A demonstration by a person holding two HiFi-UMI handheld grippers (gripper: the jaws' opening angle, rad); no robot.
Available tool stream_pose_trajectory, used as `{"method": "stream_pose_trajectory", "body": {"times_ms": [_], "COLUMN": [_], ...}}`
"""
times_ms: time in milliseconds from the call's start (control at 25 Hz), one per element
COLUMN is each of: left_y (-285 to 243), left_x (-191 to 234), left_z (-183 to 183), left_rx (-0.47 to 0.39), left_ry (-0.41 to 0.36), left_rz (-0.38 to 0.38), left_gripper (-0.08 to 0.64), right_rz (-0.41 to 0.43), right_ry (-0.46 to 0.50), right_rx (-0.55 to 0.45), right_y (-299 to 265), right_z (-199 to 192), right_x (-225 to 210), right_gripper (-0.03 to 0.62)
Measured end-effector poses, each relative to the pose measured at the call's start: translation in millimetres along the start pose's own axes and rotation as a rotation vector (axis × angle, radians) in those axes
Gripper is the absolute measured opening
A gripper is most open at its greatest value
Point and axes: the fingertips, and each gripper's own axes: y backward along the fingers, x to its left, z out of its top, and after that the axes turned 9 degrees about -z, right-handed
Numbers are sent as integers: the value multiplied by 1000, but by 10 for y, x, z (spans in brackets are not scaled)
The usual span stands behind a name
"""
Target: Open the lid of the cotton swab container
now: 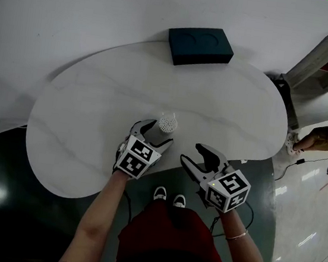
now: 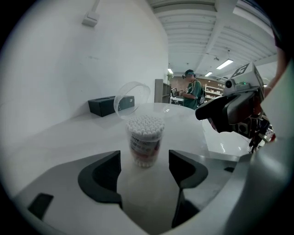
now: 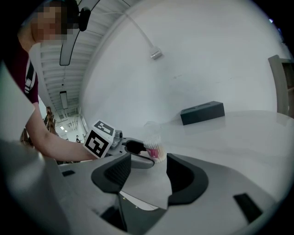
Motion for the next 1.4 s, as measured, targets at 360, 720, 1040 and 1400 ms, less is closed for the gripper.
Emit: {"method": "stream_pose_trajectory", "body": {"times_ms": [360,720,1040,1400], "left_y": [262,585,852,1058], "left_x": [-182,-424,-682,-922], "left_z": [-127,-51,82,151], "left_rx": [-2,-96,-193,-258], "left_ry": [46,125,167,187], "left_rz": [45,132,200,260], "left_gripper": [304,256,203,133], "right_rz": [12,27,45,62], "right_ry": [9,7,0,14], "right_rx": [2,-41,-76,-127], "right_y": [97,282,475,711], "right_z": [-100,-75,-63,-25], "right_x": [64,129,176,236], "right_gripper": [253,253,253,230]}}
